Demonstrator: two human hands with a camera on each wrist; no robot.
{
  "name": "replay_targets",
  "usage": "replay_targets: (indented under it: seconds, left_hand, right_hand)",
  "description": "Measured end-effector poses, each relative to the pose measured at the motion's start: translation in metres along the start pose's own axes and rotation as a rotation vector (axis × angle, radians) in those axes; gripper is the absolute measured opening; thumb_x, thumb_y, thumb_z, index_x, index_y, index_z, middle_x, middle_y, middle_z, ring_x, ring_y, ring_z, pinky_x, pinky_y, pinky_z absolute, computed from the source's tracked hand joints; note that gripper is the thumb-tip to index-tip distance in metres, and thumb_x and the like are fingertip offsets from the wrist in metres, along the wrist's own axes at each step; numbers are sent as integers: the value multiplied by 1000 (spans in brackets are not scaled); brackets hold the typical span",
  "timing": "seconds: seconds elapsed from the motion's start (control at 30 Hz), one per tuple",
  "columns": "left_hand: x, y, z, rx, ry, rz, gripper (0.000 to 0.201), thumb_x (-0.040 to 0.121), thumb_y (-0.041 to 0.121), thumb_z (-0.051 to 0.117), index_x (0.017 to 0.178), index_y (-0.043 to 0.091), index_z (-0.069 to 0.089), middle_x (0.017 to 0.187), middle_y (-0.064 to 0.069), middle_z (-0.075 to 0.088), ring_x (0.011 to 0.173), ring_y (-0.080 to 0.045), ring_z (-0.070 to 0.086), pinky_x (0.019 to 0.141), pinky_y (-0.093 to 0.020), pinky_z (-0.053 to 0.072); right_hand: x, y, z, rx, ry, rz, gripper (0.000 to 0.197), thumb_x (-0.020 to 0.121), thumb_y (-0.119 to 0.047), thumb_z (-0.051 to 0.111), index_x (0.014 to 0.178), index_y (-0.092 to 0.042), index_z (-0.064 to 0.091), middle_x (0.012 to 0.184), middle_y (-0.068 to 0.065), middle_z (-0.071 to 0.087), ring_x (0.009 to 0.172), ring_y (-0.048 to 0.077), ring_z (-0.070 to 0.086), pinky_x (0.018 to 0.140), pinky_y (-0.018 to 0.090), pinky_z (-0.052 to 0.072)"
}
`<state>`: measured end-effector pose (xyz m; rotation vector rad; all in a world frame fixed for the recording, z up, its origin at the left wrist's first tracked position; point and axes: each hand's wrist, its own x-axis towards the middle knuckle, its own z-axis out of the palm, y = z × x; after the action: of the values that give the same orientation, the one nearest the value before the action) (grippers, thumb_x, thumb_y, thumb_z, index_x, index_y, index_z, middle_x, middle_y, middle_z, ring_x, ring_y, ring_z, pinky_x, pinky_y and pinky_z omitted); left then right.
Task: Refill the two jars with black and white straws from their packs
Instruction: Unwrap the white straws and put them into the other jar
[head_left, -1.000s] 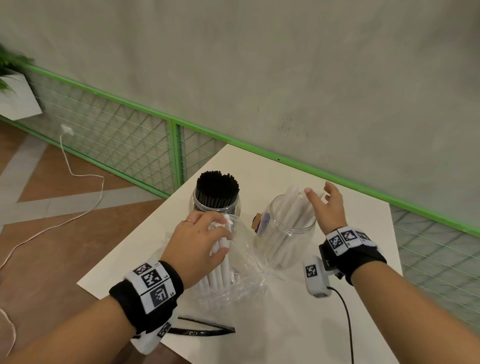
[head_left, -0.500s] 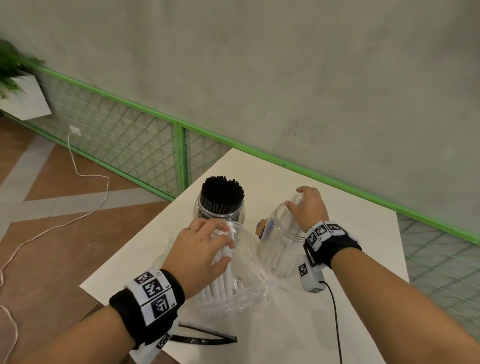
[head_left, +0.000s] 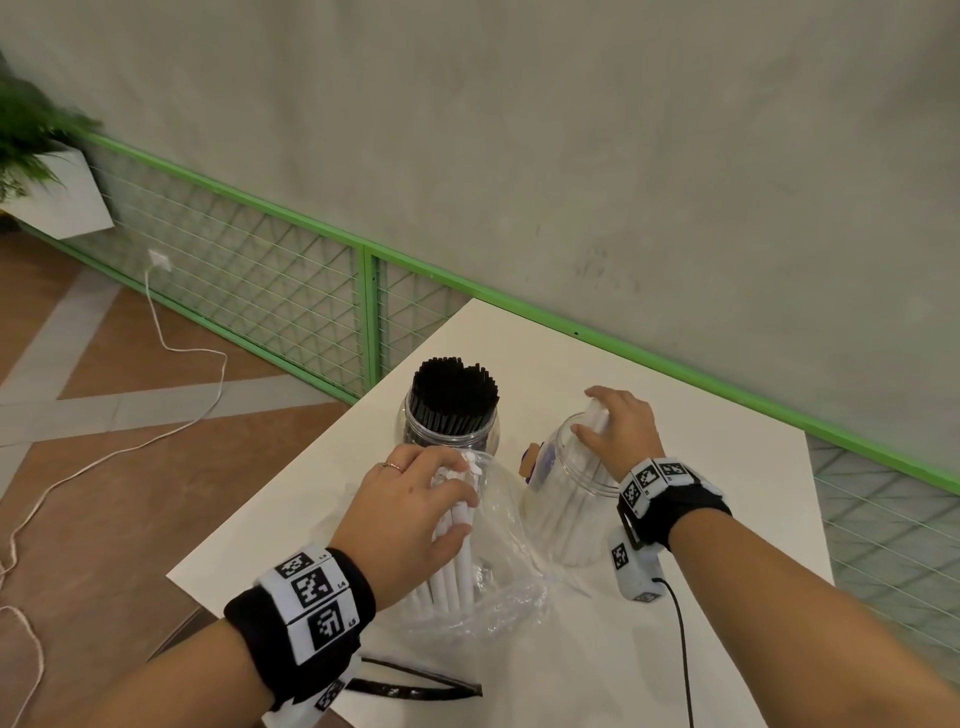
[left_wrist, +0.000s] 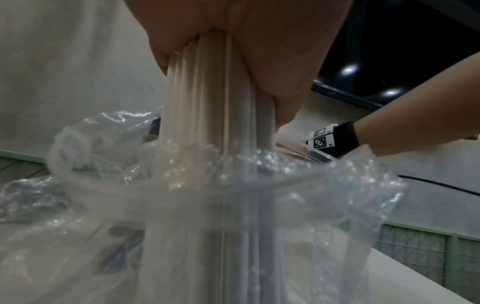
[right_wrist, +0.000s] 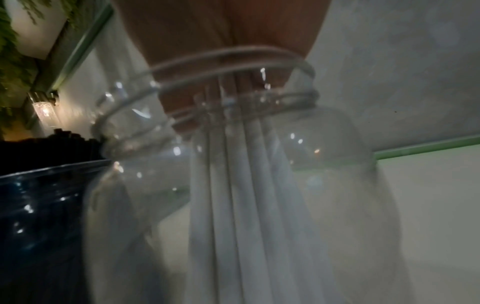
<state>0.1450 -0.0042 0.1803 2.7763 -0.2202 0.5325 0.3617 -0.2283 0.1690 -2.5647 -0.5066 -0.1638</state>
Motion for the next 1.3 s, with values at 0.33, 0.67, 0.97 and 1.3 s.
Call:
replay_targets:
  seconds: [0.33,0.67,0.97,1.3]
  left_hand:
    - [1,-3,0,-10,-5,5,21,74,41,64,94,35,61,117,8,56,102,-21,51,71,-37,48]
    - [1,-3,1,-20,12,17,23,75,44,57,95,34,62,117,8,56,101,-21,51,71,-37,49]
    - [0,-2,-2,-75,16,-14,49,74,48,54,120,30,48,116,9,56,102,-20,51,81,-37,49]
    - [-9,1,-10,-299,33,2,68,70,58,60,129,28,44,127,4,45,113,-12,36,98,-23,28]
  right_hand:
    - [-3,9,-9,98,183,-66,30,79,-14,75,107,-14,66,114,9,60,109,33,47,89,22,27]
    - [-26,-6,-26,54,195,-27,58,82,-37,71,134,-24,50,142,7,42,130,29,34,107,43,32]
    - [-121,-100,-13,503,-467,-149,54,80,-32,75,128,-31,49,116,-12,59,102,5,57,83,19,50]
    - [-127,-109,41,421,-365,-160,53,55,-52,79,103,-42,58,95,-18,60,95,12,57,89,45,48]
